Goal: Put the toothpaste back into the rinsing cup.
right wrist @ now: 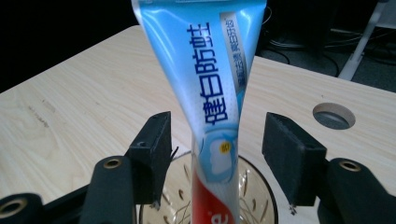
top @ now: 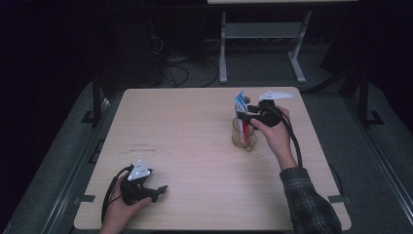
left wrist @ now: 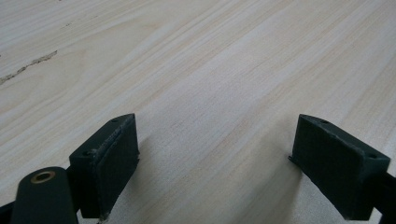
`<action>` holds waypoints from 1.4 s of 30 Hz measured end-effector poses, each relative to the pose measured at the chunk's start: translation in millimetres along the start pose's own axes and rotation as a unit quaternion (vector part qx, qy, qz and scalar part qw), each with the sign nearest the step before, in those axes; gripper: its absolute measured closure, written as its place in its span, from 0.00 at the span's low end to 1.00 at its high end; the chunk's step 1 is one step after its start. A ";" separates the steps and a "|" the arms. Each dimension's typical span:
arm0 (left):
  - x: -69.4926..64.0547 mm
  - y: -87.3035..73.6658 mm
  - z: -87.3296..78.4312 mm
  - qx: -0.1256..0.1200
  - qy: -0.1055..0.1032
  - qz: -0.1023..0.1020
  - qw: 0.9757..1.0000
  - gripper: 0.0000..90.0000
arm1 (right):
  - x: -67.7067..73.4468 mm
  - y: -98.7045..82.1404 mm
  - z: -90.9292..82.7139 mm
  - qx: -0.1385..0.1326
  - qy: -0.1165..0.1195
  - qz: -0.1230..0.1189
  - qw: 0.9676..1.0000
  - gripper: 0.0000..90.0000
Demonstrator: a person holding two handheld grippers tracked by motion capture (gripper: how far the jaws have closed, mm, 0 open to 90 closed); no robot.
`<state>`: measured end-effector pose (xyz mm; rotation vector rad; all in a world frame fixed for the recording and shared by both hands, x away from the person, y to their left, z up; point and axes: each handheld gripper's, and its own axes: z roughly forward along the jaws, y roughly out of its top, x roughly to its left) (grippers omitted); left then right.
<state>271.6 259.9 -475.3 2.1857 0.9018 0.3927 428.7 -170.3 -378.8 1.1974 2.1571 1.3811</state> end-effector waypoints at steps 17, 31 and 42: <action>0.0 0.0 0.0 0.000 0.000 0.000 1.000 0.15 | 6.3 -7.4 -29.7 -0.002 -0.015 -0.020 1.000 0.40; -0.5 -0.2 -0.3 0.000 0.000 -0.001 1.000 0.15 | 13.2 -24.6 -51.4 0.004 -0.023 -0.027 0.999 0.37; -0.5 -0.2 -0.3 0.000 0.000 0.000 1.000 0.15 | 12.5 -55.4 -68.4 0.012 -0.025 -0.020 0.999 0.36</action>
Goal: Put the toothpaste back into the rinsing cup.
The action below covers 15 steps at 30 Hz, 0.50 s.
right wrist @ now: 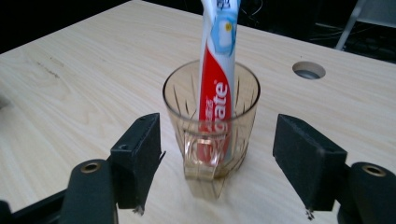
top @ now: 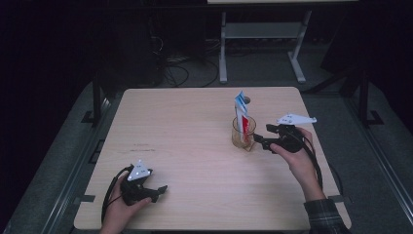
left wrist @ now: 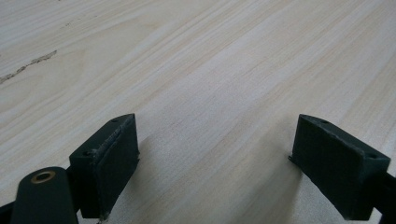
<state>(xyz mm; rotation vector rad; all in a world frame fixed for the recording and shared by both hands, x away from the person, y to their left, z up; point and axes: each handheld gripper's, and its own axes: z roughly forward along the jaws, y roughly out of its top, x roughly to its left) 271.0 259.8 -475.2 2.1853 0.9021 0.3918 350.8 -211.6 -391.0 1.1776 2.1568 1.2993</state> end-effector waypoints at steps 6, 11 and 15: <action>-0.3 -0.2 -0.2 0.000 0.000 0.000 1.000 0.15 | 2.1 -12.6 -7.8 0.006 -0.001 -0.001 1.000 0.35; -0.4 -0.3 -0.5 0.000 -0.001 0.000 1.000 0.15 | 2.9 -23.4 -17.3 0.007 -0.002 0.001 1.000 0.35; -0.5 -0.3 -0.5 0.001 -0.001 0.000 1.000 0.15 | 1.1 -35.0 -27.5 0.011 -0.005 0.003 1.000 0.34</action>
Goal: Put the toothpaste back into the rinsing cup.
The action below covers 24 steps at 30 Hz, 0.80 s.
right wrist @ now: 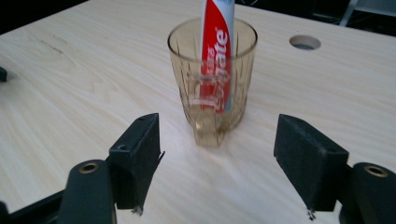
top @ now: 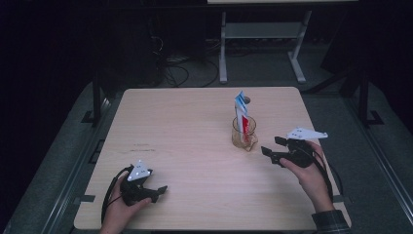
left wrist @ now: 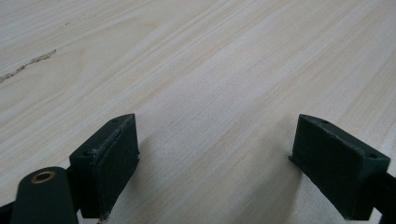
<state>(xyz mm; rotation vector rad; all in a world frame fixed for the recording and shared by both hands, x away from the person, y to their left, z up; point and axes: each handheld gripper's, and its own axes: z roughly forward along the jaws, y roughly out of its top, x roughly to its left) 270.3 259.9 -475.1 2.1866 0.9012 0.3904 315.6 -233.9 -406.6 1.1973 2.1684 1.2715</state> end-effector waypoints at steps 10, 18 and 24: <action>-0.1 -0.2 0.2 -0.002 0.000 0.000 1.000 0.15 | -4.6 -32.1 -18.9 0.023 0.000 0.009 1.000 0.29; 0.0 -0.2 0.0 0.000 0.000 0.000 1.000 0.15 | -3.6 -54.9 -25.1 0.047 -0.002 0.013 0.999 0.27; 0.0 -0.2 0.0 0.000 0.000 0.001 1.000 0.15 | -0.2 -69.6 -25.8 0.066 -0.003 0.012 0.998 0.27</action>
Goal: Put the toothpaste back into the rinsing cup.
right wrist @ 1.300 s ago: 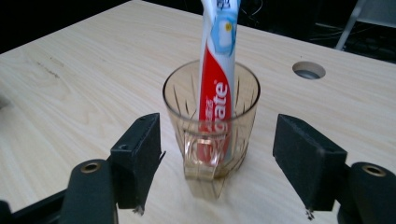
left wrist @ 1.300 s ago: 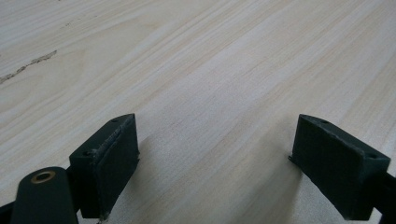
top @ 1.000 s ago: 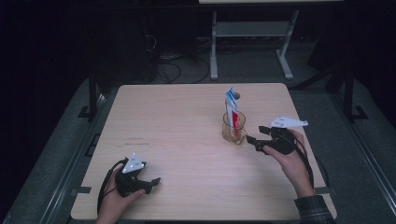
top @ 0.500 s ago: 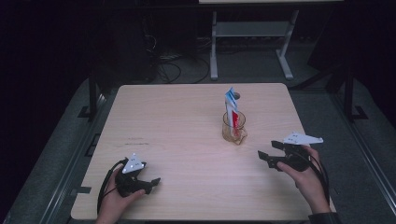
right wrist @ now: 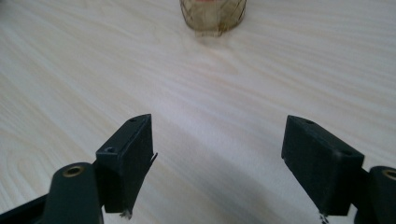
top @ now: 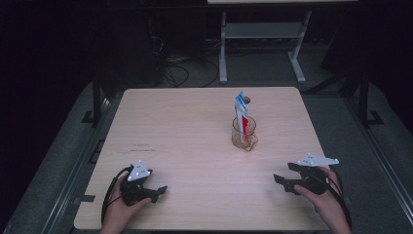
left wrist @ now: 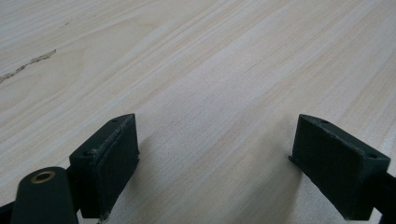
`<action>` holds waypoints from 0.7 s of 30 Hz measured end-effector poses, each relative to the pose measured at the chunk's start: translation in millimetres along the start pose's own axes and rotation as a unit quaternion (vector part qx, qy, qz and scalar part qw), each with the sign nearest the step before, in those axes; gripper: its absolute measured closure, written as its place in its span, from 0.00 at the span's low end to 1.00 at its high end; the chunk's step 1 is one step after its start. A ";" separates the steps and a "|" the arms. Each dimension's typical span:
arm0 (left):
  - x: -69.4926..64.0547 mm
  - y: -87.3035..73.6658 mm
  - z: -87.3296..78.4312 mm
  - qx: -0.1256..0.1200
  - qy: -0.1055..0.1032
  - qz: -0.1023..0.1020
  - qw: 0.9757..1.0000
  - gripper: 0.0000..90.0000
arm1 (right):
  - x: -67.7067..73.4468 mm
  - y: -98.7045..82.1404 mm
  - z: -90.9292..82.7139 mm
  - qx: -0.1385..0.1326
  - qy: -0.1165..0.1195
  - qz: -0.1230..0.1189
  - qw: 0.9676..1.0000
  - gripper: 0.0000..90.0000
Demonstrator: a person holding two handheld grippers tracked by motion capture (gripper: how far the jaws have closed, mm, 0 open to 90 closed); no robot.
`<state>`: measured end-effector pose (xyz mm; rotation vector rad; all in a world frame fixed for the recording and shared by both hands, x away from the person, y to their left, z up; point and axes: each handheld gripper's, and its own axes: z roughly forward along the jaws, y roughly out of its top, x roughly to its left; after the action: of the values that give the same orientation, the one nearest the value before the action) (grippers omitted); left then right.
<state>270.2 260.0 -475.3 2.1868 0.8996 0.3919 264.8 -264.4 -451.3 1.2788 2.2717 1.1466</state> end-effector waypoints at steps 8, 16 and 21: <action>0.0 0.0 0.0 0.000 0.000 0.000 1.000 0.15 | 3.8 -17.7 3.3 0.032 -0.007 -0.012 0.999 0.26; 0.0 0.0 0.0 0.000 0.000 0.000 1.000 0.15 | 7.7 -27.7 7.0 0.047 -0.014 -0.027 0.998 0.24; -0.1 0.1 -0.1 0.001 0.000 0.001 1.000 0.15 | 9.4 -32.4 8.6 0.032 -0.023 -0.043 0.998 0.21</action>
<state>270.1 260.0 -475.2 2.1897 0.8971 0.3922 245.6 -261.8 -480.3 1.2040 2.3226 1.0114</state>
